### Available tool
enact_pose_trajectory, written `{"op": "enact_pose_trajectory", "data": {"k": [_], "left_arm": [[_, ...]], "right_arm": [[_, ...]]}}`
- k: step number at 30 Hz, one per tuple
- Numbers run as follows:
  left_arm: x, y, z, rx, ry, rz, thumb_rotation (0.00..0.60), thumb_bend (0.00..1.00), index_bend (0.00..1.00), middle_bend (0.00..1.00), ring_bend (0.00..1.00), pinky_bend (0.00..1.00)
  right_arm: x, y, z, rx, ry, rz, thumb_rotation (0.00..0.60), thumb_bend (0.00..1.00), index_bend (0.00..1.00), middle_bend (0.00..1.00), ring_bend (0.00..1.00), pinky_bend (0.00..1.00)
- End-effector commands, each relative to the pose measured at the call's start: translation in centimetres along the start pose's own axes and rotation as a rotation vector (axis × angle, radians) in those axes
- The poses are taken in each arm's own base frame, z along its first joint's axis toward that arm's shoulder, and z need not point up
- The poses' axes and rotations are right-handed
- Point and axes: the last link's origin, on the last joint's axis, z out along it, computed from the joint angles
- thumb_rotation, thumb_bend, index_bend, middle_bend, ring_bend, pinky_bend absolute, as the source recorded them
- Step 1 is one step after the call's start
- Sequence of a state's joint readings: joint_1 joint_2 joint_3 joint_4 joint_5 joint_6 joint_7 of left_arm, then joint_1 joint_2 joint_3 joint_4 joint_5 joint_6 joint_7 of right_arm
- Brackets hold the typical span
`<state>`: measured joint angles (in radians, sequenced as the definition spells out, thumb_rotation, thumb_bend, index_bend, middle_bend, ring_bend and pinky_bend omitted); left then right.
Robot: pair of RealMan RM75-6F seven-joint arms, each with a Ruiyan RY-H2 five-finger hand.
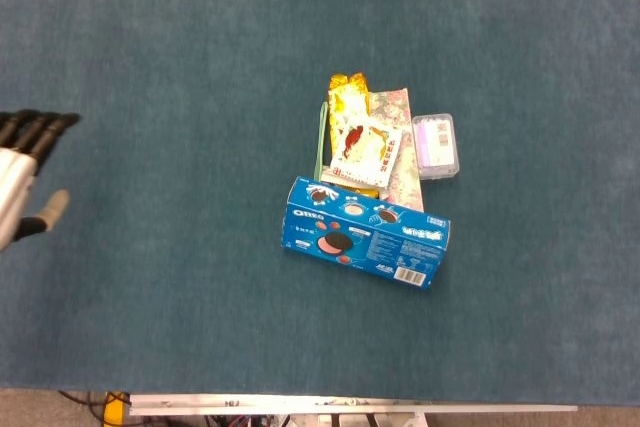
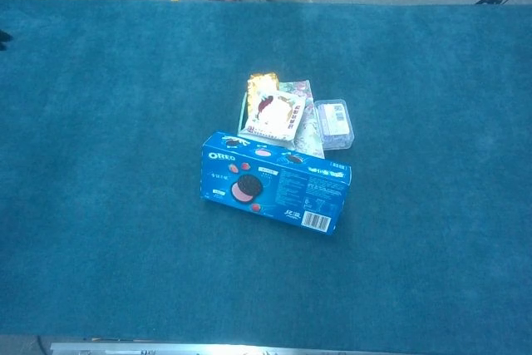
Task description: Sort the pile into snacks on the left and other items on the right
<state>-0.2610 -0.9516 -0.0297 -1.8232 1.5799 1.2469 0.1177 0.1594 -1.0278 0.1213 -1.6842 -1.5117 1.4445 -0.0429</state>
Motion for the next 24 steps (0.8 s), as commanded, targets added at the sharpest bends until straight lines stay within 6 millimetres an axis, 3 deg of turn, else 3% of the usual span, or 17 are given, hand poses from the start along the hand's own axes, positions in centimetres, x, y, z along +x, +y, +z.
{"op": "enact_pose_trajectory", "data": {"k": [1, 12, 24], "left_arm": [[0.2, 1.7, 1.7, -0.083, -0.037, -0.045, 0.6, 0.33, 0.14, 0.2, 0.16, 0.19], [-0.3, 7.0, 6.1, -0.32, -0.205, -0.029, 0.6, 0.33, 0.13, 0.17, 0.16, 0.19], [-1.2, 11.5, 9.9, -0.44, -0.354, -0.068, 0.6, 0.33, 0.09, 0.16, 0.16, 0.19]], "right_arm": [[-0.2, 0.0, 0.6, 0.002, -0.002, 0.0, 0.6, 0.01, 0.48, 0.42, 0.35, 0.47], [-1.4, -0.3, 2.4, 0.028, -0.023, -0.012, 0.6, 0.01, 0.48, 0.42, 0.35, 0.47], [-1.8, 0.0, 2.7, 0.038, -0.036, -0.019, 0.6, 0.01, 0.48, 0.42, 0.35, 0.47]]}}
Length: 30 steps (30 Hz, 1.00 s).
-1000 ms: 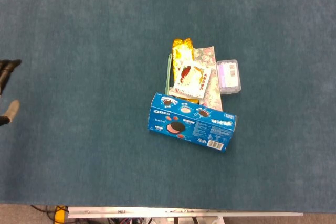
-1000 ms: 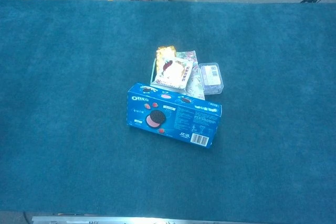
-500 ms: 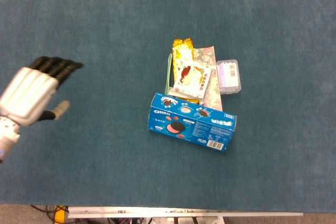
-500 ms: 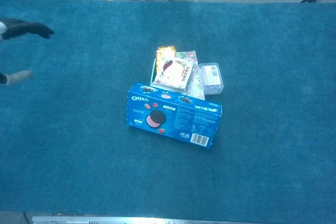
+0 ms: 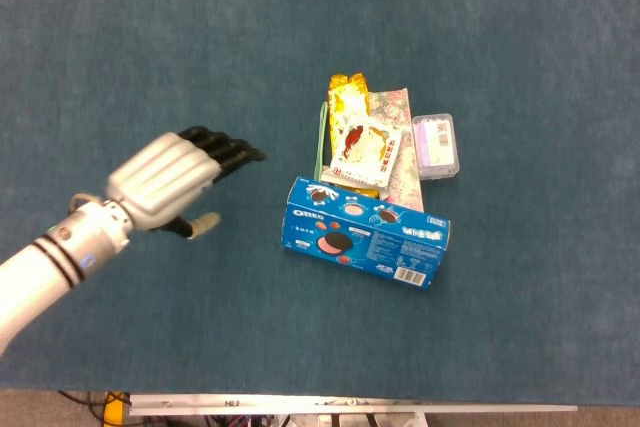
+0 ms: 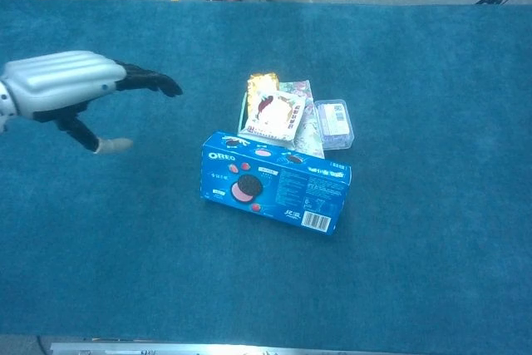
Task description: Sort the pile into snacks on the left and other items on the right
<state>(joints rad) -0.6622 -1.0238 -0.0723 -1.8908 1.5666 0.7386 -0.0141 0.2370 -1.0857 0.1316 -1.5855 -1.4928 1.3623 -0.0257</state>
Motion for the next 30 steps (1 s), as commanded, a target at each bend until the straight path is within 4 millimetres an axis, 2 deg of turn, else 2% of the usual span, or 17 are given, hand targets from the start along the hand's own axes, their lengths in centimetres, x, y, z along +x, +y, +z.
{"op": "enact_pose_trajectory", "data": {"k": [1, 20, 30], "left_arm": [[0.2, 0.8, 1.7, -0.029, -0.042, -0.021, 0.6, 0.33, 0.08, 0.15, 0.15, 0.19], [-0.2, 2.9, 7.3, -0.08, -0.168, -0.034, 0.6, 0.33, 0.04, 0.09, 0.15, 0.19], [-0.6, 3.6, 8.5, -0.085, -0.218, -0.024, 0.6, 0.33, 0.04, 0.09, 0.15, 0.19]], "right_arm": [[0.0, 0.2, -0.1, -0.003, -0.003, 0.0, 0.6, 0.01, 0.48, 0.42, 0.35, 0.47], [-0.2, 1.0, -0.6, -0.023, -0.01, 0.015, 0.6, 0.01, 0.48, 0.42, 0.35, 0.47], [-0.1, 1.8, -1.0, -0.039, -0.006, 0.027, 0.6, 0.01, 0.48, 0.42, 0.35, 0.47]]}}
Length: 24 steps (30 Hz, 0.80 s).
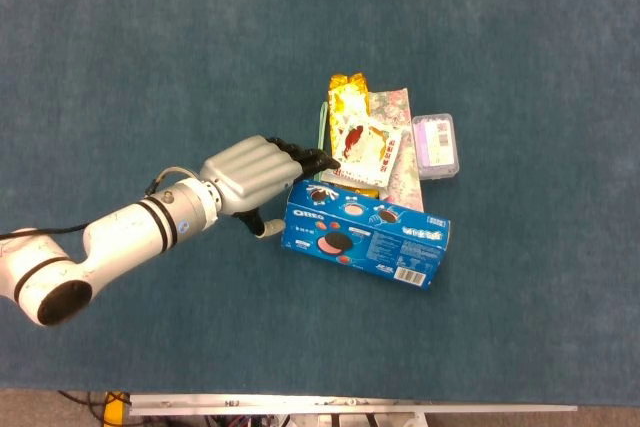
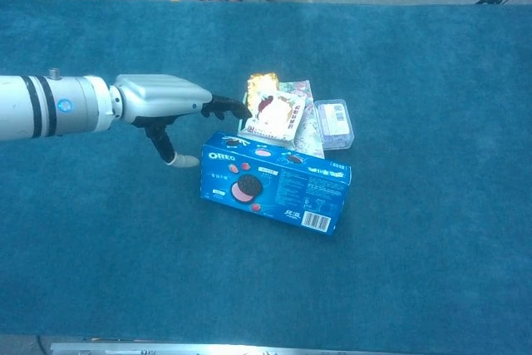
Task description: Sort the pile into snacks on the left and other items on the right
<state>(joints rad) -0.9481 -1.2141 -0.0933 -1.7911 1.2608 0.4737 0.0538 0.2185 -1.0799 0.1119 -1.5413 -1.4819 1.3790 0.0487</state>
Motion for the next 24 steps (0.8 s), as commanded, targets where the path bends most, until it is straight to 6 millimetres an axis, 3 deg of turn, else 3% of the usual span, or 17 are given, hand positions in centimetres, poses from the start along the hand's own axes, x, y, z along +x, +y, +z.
{"op": "enact_pose_trajectory", "data": {"k": [1, 14, 24], "left_arm": [[-0.18, 0.16, 0.18, 0.0, -0.018, 0.006, 0.6, 0.33, 0.04, 0.09, 0.15, 0.19], [-0.82, 0.7, 0.48, 0.003, -0.049, 0.008, 0.6, 0.33, 0.05, 0.14, 0.15, 0.19], [-0.96, 1.03, 0.56, -0.007, -0.029, -0.012, 0.6, 0.33, 0.19, 0.25, 0.23, 0.19]], "right_arm": [[0.05, 0.18, -0.12, -0.004, 0.003, 0.003, 0.6, 0.01, 0.48, 0.42, 0.35, 0.47], [0.05, 0.68, -0.39, -0.014, 0.006, 0.01, 0.6, 0.01, 0.48, 0.42, 0.35, 0.47], [0.24, 0.96, -0.51, -0.025, 0.008, 0.012, 0.6, 0.01, 0.48, 0.42, 0.35, 0.47]]}}
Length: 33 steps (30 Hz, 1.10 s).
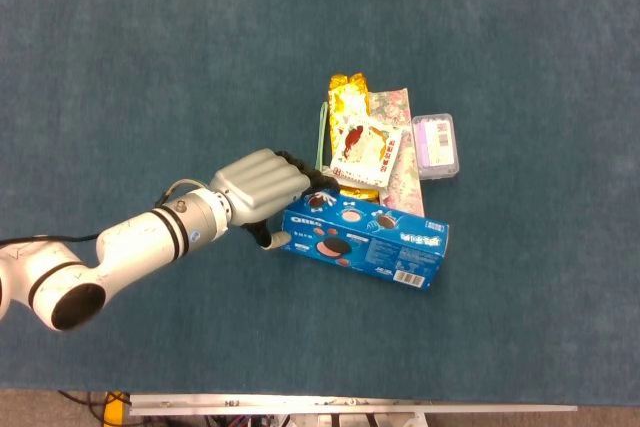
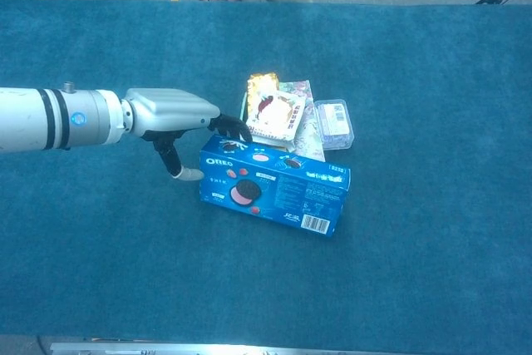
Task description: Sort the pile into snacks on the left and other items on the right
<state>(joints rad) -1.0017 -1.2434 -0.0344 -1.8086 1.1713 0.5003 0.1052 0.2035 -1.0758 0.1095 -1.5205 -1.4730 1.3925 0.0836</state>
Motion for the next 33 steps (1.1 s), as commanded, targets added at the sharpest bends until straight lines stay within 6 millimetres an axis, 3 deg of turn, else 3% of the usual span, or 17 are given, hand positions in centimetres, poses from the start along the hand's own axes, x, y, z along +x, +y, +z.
{"op": "enact_pose_trajectory", "data": {"k": [1, 14, 20, 24, 33], "left_arm": [[0.0, 0.1, -0.1, -0.005, 0.014, -0.006, 0.6, 0.33, 0.2, 0.26, 0.24, 0.19], [-1.2, 0.1, -2.2, -0.007, 0.019, -0.009, 0.6, 0.33, 0.21, 0.27, 0.26, 0.19], [-1.4, 0.1, -2.8, -0.002, 0.021, -0.008, 0.6, 0.33, 0.17, 0.25, 0.25, 0.19], [-1.6, 0.4, -3.0, -0.005, 0.016, -0.014, 0.6, 0.33, 0.13, 0.22, 0.24, 0.19], [-2.6, 1.2, -2.3, -0.02, 0.032, -0.034, 0.6, 0.33, 0.12, 0.21, 0.23, 0.19]], "right_arm": [[0.1, 0.0, 0.0, 0.001, 0.002, 0.0, 0.6, 0.01, 0.48, 0.42, 0.35, 0.47], [0.6, -0.4, -0.2, 0.009, 0.007, 0.007, 0.6, 0.01, 0.48, 0.42, 0.35, 0.47], [0.9, -0.4, -0.4, 0.006, 0.012, 0.014, 0.6, 0.01, 0.48, 0.42, 0.35, 0.47], [0.9, -0.3, -0.5, 0.002, 0.012, 0.015, 0.6, 0.01, 0.48, 0.42, 0.35, 0.47], [1.0, 0.1, -0.9, -0.008, 0.008, 0.023, 0.6, 0.01, 0.48, 0.42, 0.35, 0.47]]}}
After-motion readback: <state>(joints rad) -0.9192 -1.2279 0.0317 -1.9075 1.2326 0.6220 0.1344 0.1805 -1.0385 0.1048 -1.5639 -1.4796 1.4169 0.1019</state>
